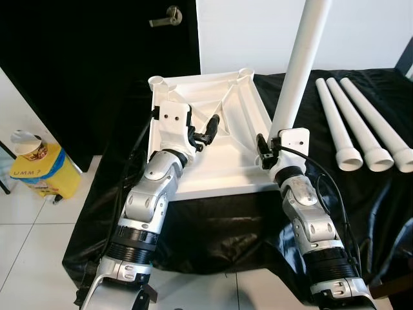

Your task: Building children table

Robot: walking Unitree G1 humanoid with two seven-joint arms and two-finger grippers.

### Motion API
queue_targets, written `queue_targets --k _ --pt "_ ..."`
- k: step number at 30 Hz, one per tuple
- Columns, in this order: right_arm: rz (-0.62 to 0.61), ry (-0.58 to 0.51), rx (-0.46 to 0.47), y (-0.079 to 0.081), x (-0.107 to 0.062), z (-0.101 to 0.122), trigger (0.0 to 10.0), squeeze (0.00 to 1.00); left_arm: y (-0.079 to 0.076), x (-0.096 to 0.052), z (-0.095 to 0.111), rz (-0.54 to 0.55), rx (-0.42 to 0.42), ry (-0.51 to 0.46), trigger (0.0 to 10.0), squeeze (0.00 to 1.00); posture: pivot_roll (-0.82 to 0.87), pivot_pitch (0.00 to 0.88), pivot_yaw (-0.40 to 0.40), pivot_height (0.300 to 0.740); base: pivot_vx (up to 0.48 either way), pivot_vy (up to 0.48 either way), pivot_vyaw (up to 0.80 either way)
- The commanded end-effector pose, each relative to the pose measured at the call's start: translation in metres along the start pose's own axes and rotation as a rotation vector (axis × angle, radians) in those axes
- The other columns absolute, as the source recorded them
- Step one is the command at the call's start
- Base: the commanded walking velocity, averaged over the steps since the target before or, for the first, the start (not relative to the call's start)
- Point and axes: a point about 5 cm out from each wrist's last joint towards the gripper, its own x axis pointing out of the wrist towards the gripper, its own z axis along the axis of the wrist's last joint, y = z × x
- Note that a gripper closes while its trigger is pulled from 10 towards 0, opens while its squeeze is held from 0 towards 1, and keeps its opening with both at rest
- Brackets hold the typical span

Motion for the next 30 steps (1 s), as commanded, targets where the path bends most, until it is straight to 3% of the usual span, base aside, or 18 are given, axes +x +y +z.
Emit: queue_targets --k 1,14,22,24,30 --pt "-0.006 -0.017 -0.005 -0.002 -0.001 0.002 10.0 0.00 -0.004 -0.002 0.001 -0.067 0.012 -0.012 10.0 0.00 -0.01 0.002 0.038 0.740 0.000 0.000 0.00" --pt "-0.014 -0.014 -0.014 -0.004 -0.004 0.000 10.0 0.00 -0.009 -0.005 0.001 -0.094 0.011 -0.025 10.0 0.00 -0.01 0.018 0.040 0.740 0.000 0.000 0.00" --pt "-0.047 0.005 0.017 -0.010 -0.008 -0.005 10.0 0.00 -0.022 -0.012 -0.003 -0.210 0.033 -0.004 10.0 0.00 -0.01 0.029 0.041 0.740 0.000 0.000 0.00" --pt "-0.050 0.006 -0.029 -0.014 -0.011 -0.008 10.0 0.00 -0.026 -0.016 -0.009 -0.261 0.039 0.031 10.0 0.00 -0.01 0.034 0.041 0.740 0.000 0.000 0.00" --pt "-0.046 0.032 -0.037 -0.018 -0.013 -0.013 10.0 0.00 -0.028 -0.021 -0.013 -0.293 0.068 0.051 10.0 0.00 -0.01 0.048 0.043 0.740 0.000 0.000 0.00"
